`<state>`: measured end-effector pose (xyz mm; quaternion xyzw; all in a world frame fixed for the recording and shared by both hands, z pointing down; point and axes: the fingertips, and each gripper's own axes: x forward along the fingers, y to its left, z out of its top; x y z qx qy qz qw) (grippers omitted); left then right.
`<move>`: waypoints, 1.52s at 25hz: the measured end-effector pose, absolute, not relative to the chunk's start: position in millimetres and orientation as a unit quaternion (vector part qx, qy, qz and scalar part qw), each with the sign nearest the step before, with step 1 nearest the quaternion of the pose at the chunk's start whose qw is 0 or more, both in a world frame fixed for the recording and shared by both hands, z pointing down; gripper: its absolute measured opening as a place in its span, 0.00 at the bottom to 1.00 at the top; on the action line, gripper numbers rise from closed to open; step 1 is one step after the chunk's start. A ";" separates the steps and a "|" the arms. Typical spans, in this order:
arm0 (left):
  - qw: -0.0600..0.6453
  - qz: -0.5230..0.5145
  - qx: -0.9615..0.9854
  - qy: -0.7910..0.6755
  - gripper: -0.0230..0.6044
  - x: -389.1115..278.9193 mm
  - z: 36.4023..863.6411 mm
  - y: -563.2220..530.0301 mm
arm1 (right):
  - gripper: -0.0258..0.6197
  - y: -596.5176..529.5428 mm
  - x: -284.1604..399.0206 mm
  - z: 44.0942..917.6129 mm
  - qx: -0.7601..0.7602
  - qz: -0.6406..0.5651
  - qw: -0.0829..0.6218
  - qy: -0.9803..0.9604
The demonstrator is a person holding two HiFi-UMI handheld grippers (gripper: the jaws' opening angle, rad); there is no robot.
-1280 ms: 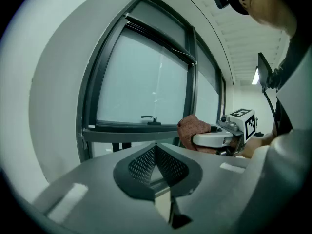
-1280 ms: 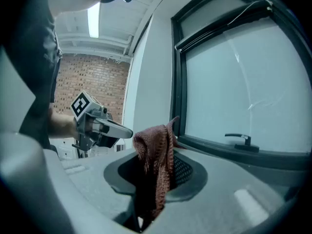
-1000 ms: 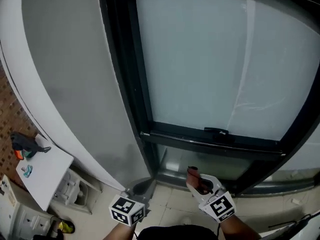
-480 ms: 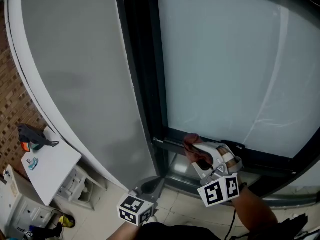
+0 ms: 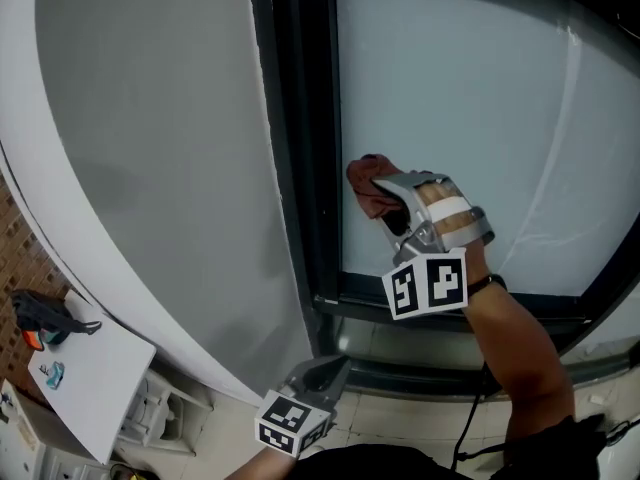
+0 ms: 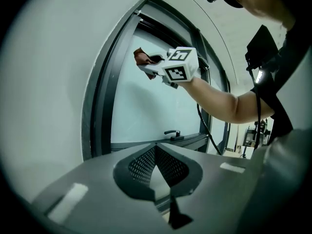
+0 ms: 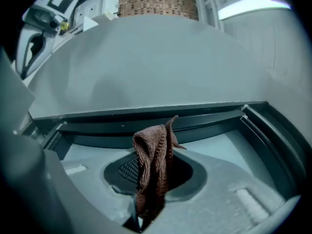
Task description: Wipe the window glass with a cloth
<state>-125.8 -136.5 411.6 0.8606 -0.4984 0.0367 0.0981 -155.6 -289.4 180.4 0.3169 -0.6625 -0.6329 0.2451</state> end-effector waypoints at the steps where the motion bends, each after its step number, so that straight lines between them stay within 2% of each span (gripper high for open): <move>1: 0.100 0.039 0.865 -0.490 0.06 -128.3 413.3 -135.7 | 0.16 -298.1 -161.9 173.9 0.324 -0.637 0.254 -0.652; 7: 0.085 0.057 0.890 -0.444 0.06 -137.8 420.1 -131.4 | 0.16 -351.4 -177.9 148.0 0.369 -0.647 0.298 -0.597; 17: 0.086 0.030 0.887 -0.453 0.06 -135.4 410.0 -160.1 | 0.16 -377.7 -190.6 118.3 0.392 -0.669 0.289 -0.562; 24: 0.098 0.013 0.877 -0.470 0.06 -129.7 410.9 -178.8 | 0.16 -377.9 -188.7 139.5 0.371 -0.680 0.287 -0.564; 38: 0.122 0.017 0.862 -0.492 0.06 -140.1 428.0 -174.9 | 0.16 -374.3 -188.5 234.5 0.334 -0.646 0.292 -0.621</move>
